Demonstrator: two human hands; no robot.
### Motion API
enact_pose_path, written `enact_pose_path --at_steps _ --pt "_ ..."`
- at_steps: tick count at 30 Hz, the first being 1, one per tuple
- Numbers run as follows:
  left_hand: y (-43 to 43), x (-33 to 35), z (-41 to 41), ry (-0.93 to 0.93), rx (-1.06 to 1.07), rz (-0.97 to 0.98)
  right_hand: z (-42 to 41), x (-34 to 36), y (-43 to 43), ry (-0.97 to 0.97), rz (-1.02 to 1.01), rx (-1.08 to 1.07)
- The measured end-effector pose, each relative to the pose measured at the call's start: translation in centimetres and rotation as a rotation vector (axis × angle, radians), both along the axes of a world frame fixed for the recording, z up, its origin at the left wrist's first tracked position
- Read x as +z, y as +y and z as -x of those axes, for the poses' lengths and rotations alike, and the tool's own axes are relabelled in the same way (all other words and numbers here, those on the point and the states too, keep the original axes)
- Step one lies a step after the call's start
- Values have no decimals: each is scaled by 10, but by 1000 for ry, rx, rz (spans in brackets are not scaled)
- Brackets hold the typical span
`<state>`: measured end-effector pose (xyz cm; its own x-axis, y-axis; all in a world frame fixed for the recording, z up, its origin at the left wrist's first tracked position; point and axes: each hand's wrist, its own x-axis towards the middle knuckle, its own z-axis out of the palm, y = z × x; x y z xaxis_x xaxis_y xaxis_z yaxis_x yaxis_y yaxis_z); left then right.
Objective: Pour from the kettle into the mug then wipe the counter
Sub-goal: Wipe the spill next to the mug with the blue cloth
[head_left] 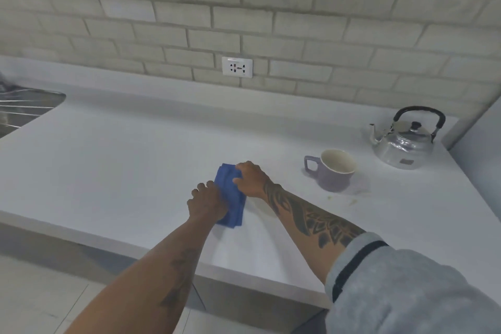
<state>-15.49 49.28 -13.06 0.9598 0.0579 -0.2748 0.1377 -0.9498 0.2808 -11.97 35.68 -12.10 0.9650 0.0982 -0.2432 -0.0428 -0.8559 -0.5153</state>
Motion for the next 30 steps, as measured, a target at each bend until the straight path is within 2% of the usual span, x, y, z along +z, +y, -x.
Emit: enact_pose_path --at_steps 13,16,22,26,30 --pt "4 -5 -22 100 130 32 -34 -28 18 -92 311 -68" --pt "3 -7 -23 104 130 90 -35 -29 17 -129 203 -120" --pt "-5 2 -24 111 115 209 -16 -9 2 -185 -241 -253" --pt "-19 11 -20 91 56 314 4 6 -22 -298 -368 -324" --pt "-49 22 -10 104 -55 393 31 20 -59 -398 -409 -389"
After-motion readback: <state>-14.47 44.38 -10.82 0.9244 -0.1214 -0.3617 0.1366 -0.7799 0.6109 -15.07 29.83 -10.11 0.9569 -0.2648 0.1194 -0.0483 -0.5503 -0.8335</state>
